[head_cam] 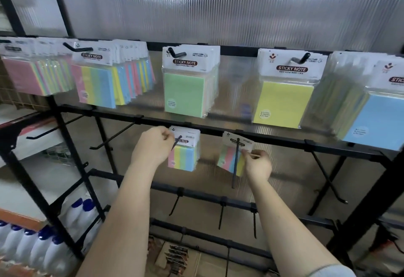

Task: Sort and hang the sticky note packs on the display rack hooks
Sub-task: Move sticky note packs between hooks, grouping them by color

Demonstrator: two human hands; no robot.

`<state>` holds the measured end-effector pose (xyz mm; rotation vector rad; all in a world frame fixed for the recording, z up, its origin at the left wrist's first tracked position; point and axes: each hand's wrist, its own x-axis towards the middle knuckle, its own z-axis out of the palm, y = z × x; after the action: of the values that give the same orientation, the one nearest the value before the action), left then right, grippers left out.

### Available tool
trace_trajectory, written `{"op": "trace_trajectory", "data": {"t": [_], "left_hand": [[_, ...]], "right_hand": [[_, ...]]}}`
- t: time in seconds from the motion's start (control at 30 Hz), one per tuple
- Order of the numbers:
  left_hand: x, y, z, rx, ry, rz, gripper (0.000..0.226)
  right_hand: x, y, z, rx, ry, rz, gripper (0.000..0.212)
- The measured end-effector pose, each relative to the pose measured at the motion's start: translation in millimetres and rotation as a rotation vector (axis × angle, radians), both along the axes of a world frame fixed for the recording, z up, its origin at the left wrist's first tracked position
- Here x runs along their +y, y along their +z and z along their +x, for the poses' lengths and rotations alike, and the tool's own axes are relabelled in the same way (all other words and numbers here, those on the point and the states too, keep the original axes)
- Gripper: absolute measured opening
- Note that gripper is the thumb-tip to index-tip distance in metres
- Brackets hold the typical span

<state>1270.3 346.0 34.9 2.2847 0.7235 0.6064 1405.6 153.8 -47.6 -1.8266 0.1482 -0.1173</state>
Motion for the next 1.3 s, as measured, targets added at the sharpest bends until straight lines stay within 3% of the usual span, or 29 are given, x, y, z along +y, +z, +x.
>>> {"op": "trace_trajectory", "data": {"t": [0.13,0.47,0.6,0.77,0.93,1.3], "left_hand": [[9.7,2.9,1.7,0.008,-0.03,0.015,0.018],[26.4,-3.3,-0.1,0.012,-0.12,0.019,0.016],[27.1,-4.8,-1.9,0.002,-0.146,-0.009,0.017],[26.1,-4.3,-2.1,0.011,-0.192,-0.01,0.015],[14.7,2.5,4.2,-0.087,-0.336,-0.224,0.017],[-16.8,-5.9,15.3,0.003,-0.451,-0.119,0.021]], "right_hand": [[3.2,2.2,-6.5,-0.018,-0.055,-0.036,0.026],[7.1,11.5,-34.4,-0.043,-0.159,-0.06,0.035],[5.4,10.1,-42.5,-0.056,-0.043,-0.061,0.022],[-3.5,10.7,-61.9,-0.027,0.001,-0.028,0.021],[-11.8,14.9,-84.5,0.008,0.05,-0.058,0.023],[-43.1,49.8,-127.7,0.032,0.177,-0.306,0.024]]}}
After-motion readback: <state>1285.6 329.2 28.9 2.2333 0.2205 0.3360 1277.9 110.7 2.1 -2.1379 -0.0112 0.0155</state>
